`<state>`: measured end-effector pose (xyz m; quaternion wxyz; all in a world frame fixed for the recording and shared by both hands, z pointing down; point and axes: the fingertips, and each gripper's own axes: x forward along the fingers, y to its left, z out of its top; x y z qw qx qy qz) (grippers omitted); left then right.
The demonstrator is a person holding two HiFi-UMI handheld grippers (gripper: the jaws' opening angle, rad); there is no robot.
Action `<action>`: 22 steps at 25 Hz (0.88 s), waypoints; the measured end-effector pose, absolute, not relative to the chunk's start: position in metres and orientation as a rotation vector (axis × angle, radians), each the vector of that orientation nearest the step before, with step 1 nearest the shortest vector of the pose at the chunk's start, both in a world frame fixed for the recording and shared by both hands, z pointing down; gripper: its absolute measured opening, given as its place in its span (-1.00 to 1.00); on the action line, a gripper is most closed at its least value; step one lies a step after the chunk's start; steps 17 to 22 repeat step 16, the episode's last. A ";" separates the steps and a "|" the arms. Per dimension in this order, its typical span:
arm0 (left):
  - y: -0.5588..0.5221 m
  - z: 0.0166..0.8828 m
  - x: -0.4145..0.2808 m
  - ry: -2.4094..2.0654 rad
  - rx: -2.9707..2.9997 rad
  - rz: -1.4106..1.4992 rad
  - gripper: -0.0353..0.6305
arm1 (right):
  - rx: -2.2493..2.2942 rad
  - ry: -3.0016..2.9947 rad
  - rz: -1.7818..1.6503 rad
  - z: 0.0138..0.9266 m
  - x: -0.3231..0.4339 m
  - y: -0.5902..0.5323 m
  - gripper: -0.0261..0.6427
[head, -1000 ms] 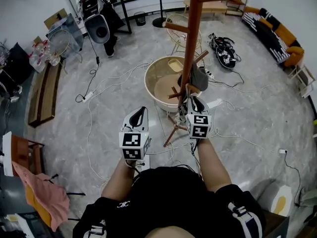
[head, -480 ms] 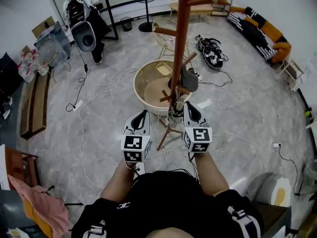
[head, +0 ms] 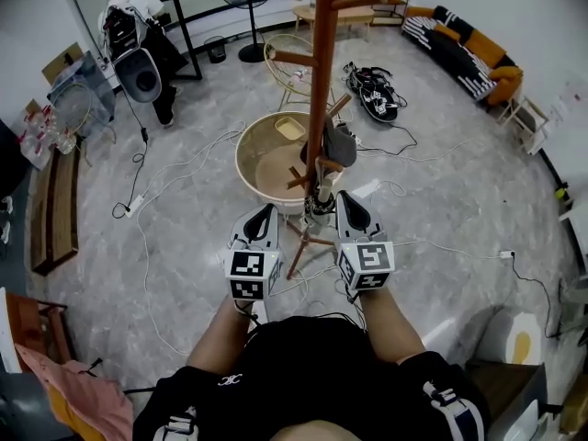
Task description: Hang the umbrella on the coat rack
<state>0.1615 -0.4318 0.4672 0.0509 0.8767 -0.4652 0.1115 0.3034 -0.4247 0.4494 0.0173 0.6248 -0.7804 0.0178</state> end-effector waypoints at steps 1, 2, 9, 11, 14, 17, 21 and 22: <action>-0.432 0.467 0.162 -1.412 2.672 0.336 -0.84 | 1.942 -2.423 0.057 0.450 0.303 -0.425 -0.88; -0.433 0.467 0.162 -1.408 2.675 0.333 -0.84 | 1.943 -2.421 0.058 0.451 0.303 -0.425 -0.88; -0.434 0.466 0.161 -1.395 2.680 0.325 -0.84 | 1.939 -2.415 0.074 0.453 0.300 -0.426 -0.88; -0.434 0.463 0.160 -1.404 2.681 0.319 -0.84 | 1.938 -2.420 0.085 0.452 0.298 -0.426 -0.88; -0.434 0.461 0.159 -1.415 2.688 0.308 -0.84 | 1.939 -2.414 0.078 0.456 0.300 -0.427 -0.88; -0.434 0.461 0.160 -1.416 2.692 0.305 -0.84 | 1.940 -2.408 0.075 0.459 0.302 -0.426 -0.88; -0.434 0.461 0.160 -1.416 2.692 0.305 -0.84 | 1.940 -2.408 0.075 0.459 0.302 -0.426 -0.88; -0.434 0.461 0.160 -1.416 2.692 0.305 -0.84 | 1.940 -2.408 0.075 0.459 0.302 -0.426 -0.88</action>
